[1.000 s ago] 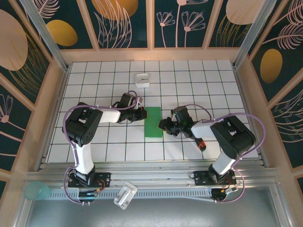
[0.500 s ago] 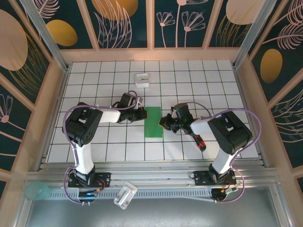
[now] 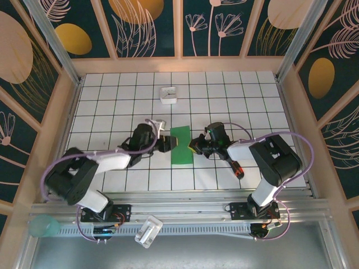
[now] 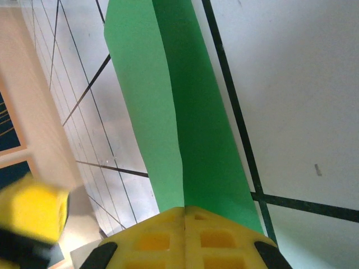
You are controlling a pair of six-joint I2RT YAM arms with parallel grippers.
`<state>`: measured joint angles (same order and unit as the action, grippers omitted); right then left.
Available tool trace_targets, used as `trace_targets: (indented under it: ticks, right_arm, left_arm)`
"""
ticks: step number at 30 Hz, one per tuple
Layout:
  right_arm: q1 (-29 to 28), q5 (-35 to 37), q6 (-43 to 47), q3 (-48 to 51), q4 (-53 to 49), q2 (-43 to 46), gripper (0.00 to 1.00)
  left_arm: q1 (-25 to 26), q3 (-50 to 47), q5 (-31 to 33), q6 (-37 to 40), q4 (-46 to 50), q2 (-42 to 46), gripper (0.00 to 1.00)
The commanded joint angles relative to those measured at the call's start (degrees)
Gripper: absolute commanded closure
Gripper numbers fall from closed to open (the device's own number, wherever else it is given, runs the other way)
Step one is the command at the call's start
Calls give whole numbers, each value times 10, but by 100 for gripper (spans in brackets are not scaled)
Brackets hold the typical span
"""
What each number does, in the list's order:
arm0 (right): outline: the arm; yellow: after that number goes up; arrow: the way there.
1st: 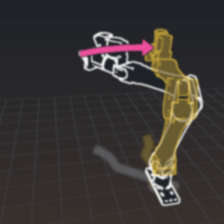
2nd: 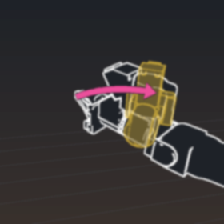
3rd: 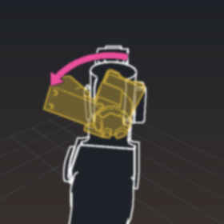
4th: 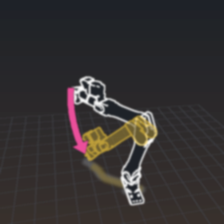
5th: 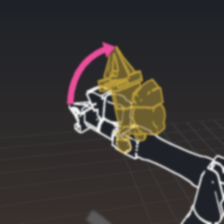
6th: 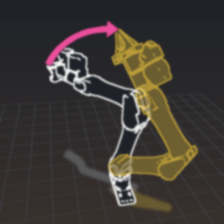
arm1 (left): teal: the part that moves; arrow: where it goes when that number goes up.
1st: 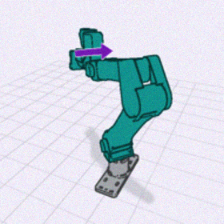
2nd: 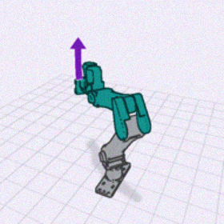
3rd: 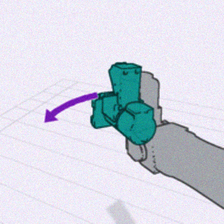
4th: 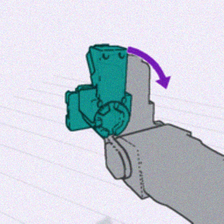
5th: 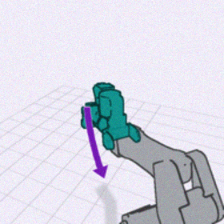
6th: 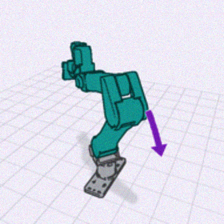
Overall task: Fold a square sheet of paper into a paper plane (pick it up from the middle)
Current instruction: Fold the triangle a second time at the center of the table.
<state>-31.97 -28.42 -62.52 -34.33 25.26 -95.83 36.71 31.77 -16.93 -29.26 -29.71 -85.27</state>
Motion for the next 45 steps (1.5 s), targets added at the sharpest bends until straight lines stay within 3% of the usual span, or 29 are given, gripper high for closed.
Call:
trace_targets:
  ticks: [1,4,10,19,26,34,45]
  right_arm:
    - [3,-6,-15,3,-20,14,100]
    - [3,-8,-14,0,-23,10,100]
    - [3,-14,-21,0,-17,2,100]
    - [2,-18,-26,-3,-10,-4,100]
    - [2,-19,-25,0,-6,-7,100]
    - [3,-20,-25,2,-2,-15,100]
    - [22,-21,-22,2,1,-22,100]
  left_arm:
    - [56,-48,81,99,-82,41,39]
    - [110,-66,134,164,-78,50,30]
    - [182,-57,215,255,-67,14,24]
    - [224,3,253,340,-50,-81,25]
    - [227,36,273,354,-37,-116,40]
    - [228,34,256,344,-35,-107,70]
    - [228,32,253,316,-37,-105,95]
